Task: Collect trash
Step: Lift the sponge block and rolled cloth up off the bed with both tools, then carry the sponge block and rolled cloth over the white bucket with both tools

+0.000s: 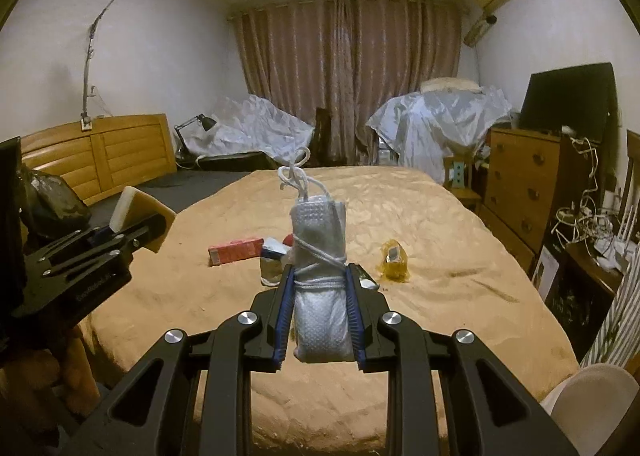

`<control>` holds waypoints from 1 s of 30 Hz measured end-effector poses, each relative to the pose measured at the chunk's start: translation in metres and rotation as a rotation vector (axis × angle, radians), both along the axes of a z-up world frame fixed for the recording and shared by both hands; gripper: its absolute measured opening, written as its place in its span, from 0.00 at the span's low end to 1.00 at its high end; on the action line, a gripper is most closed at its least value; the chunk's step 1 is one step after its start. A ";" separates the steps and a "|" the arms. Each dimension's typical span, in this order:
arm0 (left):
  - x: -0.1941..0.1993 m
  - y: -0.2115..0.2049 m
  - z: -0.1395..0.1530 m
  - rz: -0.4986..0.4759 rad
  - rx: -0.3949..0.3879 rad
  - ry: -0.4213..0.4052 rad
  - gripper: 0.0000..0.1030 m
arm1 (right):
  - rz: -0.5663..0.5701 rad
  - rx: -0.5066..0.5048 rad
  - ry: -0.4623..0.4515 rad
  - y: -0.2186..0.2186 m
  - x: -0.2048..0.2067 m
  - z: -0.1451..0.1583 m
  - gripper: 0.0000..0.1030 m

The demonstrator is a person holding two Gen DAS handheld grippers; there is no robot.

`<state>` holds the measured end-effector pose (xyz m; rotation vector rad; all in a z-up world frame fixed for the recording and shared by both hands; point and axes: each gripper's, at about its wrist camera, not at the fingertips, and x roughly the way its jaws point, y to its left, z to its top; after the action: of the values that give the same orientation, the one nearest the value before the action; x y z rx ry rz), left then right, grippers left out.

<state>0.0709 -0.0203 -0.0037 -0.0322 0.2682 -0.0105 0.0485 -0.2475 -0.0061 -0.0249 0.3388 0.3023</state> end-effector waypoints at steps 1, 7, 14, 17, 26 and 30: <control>0.000 0.000 0.000 0.000 0.000 0.000 0.30 | 0.001 0.000 -0.003 0.001 -0.001 0.001 0.25; -0.005 -0.002 0.002 -0.003 -0.001 -0.003 0.30 | 0.005 0.000 -0.001 0.002 -0.005 0.004 0.25; -0.006 -0.007 0.003 -0.025 0.002 0.000 0.30 | -0.006 0.000 0.003 0.002 -0.003 0.006 0.25; -0.004 -0.019 0.006 -0.063 0.007 0.001 0.30 | -0.040 0.003 0.006 -0.012 -0.011 0.012 0.25; 0.004 -0.086 0.010 -0.227 0.019 0.019 0.30 | -0.168 -0.007 0.004 -0.080 -0.041 0.028 0.25; 0.002 -0.120 0.011 -0.303 0.031 0.021 0.30 | -0.240 -0.012 0.008 -0.123 -0.059 0.032 0.25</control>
<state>0.0729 -0.1407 0.0073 0.0395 0.2926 -0.3075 -0.0104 -0.3707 0.0261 0.0048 0.3478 0.0629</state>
